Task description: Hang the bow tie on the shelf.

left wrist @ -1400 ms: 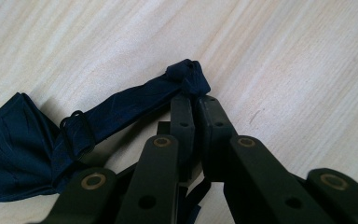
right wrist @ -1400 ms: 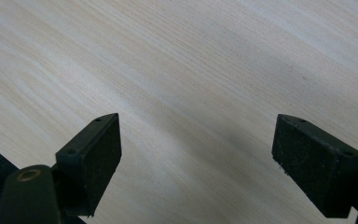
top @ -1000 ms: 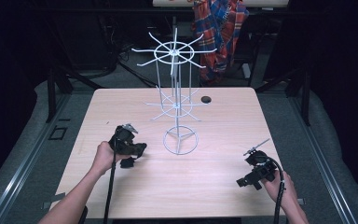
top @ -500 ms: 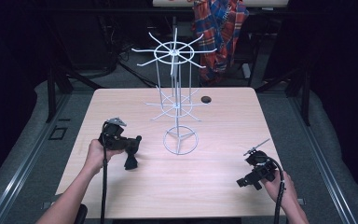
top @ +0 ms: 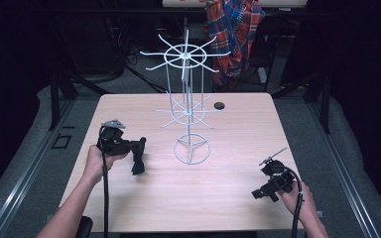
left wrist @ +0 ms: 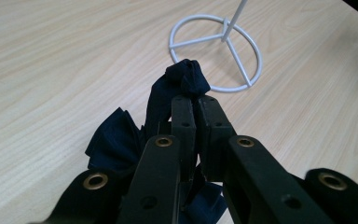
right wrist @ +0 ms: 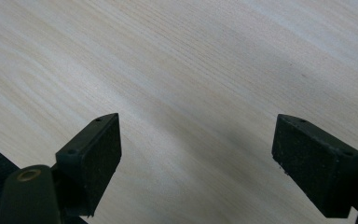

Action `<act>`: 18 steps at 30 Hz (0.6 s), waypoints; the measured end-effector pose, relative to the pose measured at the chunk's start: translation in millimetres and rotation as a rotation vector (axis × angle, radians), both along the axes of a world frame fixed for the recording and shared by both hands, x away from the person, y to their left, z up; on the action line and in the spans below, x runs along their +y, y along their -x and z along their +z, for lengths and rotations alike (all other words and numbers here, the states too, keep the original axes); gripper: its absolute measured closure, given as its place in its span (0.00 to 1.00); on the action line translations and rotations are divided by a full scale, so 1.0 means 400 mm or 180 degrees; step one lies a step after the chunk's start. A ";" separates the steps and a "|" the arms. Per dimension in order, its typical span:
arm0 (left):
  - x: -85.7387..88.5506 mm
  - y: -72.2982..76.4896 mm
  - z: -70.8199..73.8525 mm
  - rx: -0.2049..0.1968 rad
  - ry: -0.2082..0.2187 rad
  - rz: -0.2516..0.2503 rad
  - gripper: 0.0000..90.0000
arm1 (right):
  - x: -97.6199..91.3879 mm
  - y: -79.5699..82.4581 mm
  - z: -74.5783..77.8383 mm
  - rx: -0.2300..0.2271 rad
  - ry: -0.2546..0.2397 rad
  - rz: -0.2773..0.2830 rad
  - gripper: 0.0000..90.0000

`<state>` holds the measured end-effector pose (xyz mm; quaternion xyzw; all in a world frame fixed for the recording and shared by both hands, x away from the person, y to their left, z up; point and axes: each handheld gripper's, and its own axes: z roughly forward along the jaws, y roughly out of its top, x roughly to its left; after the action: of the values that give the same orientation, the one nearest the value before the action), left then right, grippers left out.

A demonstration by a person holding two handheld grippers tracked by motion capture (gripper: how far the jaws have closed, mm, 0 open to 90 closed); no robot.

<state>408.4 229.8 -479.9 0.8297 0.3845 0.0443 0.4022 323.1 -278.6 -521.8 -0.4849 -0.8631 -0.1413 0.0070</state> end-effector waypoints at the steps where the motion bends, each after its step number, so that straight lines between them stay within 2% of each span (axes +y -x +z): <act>1: 0.002 -0.001 0.002 -0.0005 0.0002 -0.0006 0.96 | 0.000 0.000 0.000 0.0000 0.0000 0.0001 0.17; 8: 0.007 -0.003 0.014 -0.0058 0.0021 0.0010 0.96 | 0.001 0.000 -0.001 0.0017 -0.0002 -0.0016 0.17; 10: 0.009 -0.004 0.019 -0.0052 0.0042 0.0007 0.96 | 0.002 0.000 -0.001 0.0005 -0.0023 -0.0002 0.17; 11: 0.011 -0.005 0.022 -0.0071 0.0038 0.0011 0.96 | 0.004 0.002 -0.003 -0.0004 -0.0084 -0.0049 0.17; 15: 0.016 -0.010 0.034 -0.0114 0.0087 0.0029 0.96 | 0.000 -0.002 -0.003 -0.0019 -0.0032 0.0031 0.17; 18: 0.018 -0.013 0.042 -0.0144 0.0109 0.0039 0.96 | 0.002 -0.001 -0.005 -0.0030 -0.0058 0.0002 0.17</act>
<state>413.7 237.1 -463.0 0.8191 0.3811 0.0590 0.4247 323.6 -277.8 -523.8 -0.4838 -0.8619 -0.1514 0.0073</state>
